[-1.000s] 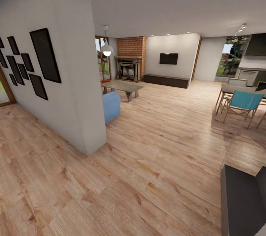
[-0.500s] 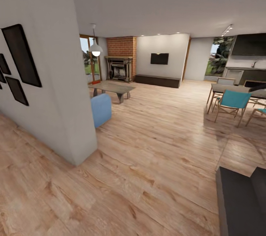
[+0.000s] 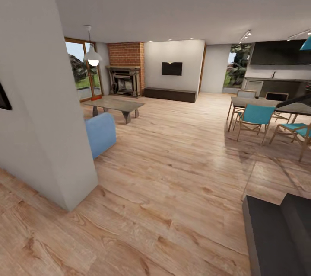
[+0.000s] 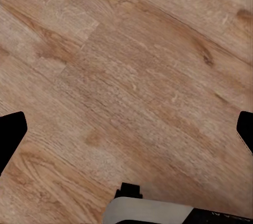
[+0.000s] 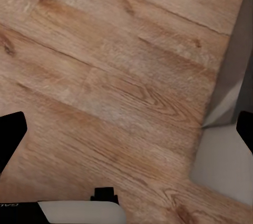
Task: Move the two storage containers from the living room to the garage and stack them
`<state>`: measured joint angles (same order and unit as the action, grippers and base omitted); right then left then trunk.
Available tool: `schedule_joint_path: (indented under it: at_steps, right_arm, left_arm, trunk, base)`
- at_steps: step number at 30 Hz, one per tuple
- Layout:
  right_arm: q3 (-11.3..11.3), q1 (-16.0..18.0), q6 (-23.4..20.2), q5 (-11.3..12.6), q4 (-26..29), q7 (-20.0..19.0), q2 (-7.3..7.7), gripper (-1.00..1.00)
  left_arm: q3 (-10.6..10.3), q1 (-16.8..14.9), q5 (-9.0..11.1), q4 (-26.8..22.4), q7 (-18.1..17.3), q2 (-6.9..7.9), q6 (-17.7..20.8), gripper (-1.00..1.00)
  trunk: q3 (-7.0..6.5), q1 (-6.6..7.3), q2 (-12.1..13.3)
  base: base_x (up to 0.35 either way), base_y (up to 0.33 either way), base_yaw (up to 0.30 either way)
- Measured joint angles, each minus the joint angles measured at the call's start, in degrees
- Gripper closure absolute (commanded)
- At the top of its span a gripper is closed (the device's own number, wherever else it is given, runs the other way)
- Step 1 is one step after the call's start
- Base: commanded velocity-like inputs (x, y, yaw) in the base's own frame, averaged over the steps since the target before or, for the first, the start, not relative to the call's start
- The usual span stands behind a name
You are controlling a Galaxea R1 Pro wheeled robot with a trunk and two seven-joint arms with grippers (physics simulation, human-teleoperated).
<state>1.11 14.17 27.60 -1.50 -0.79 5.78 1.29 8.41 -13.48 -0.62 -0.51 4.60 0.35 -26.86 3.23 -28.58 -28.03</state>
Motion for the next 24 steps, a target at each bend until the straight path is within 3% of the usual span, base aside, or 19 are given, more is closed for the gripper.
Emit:
schedule_joint_path:
  at_steps: [4, 15, 24]
  right_arm:
    - [0.00, 0.00, 0.00, 0.00, 0.00, 0.00, 0.01, -1.00]
    - [0.00, 0.00, 0.01, 0.00, 0.00, 0.00, 0.03, -1.00]
    - [0.00, 0.00, 0.00, 0.00, 0.00, 0.00, 0.03, -1.00]
  left_arm:
    - [0.00, 0.00, 0.00, 0.00, 0.00, 0.00, 0.00, -1.00]
    - [0.00, 0.02, 0.00, 0.01, 0.00, 0.00, 0.00, -1.00]
    - [0.00, 0.00, 0.00, 0.00, 0.00, 0.00, 0.00, -1.00]
  trunk:
    - [0.00, 0.00, 0.00]
    - [0.00, 0.00, 0.00]
    - [0.00, 0.00, 0.00]
  base:
    - [0.326, 0.000, -0.072]
    - [0.326, 0.000, -0.228]
    - [0.326, 0.000, -0.020]
